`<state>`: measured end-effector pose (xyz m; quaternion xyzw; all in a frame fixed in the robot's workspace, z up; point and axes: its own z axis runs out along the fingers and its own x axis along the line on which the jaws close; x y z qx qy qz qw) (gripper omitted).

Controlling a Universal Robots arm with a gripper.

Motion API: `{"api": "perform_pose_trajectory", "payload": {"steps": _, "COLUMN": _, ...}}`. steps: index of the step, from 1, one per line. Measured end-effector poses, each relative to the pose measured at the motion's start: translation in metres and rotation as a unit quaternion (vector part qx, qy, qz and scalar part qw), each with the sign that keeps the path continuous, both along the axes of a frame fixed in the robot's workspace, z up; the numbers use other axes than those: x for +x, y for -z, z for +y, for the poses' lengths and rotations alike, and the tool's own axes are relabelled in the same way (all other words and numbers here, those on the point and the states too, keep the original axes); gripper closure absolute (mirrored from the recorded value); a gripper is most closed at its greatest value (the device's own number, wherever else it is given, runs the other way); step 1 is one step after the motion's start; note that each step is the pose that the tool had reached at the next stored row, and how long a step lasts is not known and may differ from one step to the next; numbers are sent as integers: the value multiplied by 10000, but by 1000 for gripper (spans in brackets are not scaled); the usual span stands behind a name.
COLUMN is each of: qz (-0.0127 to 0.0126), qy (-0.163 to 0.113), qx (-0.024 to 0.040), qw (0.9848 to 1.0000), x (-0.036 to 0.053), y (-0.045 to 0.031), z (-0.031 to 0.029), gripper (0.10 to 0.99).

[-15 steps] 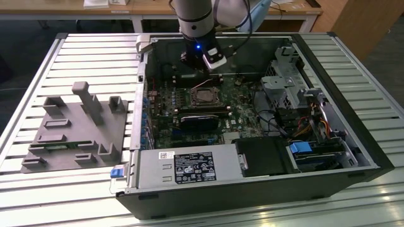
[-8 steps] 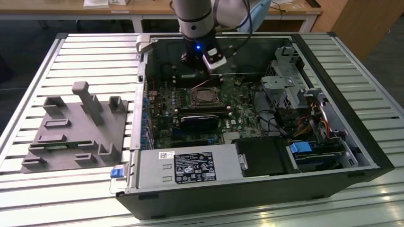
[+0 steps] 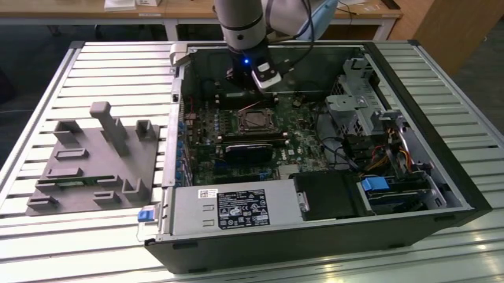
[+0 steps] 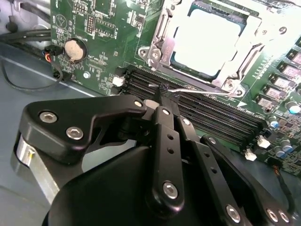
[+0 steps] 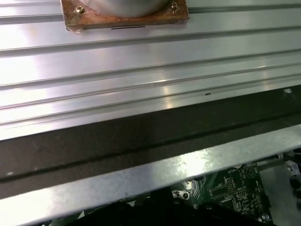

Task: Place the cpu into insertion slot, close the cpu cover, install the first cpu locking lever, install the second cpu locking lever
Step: 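Install the first cpu locking lever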

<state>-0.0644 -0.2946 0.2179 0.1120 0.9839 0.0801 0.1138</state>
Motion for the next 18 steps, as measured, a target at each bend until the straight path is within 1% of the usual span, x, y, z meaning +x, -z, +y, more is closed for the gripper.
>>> {"api": "perform_pose_trajectory", "payload": {"steps": 4, "qz": -31, "qy": 118, "qx": -24, "qw": 9999, "x": -10, "y": 14, "z": 0, "gripper": 984}}
{"api": "perform_pose_trajectory", "payload": {"steps": 9, "qz": -70, "qy": 225, "qx": -25, "qw": 9997, "x": -45, "y": 48, "z": 0, "gripper": 984}}
{"api": "perform_pose_trajectory", "payload": {"steps": 12, "qz": -103, "qy": 271, "qx": -25, "qw": 9996, "x": -57, "y": 71, "z": 0, "gripper": 984}}
{"api": "perform_pose_trajectory", "payload": {"steps": 13, "qz": -109, "qy": 284, "qx": -25, "qw": 9995, "x": -59, "y": 75, "z": 0, "gripper": 984}}
{"api": "perform_pose_trajectory", "payload": {"steps": 18, "qz": -111, "qy": 290, "qx": -25, "qw": 9995, "x": -59, "y": 76, "z": 0, "gripper": 984}}
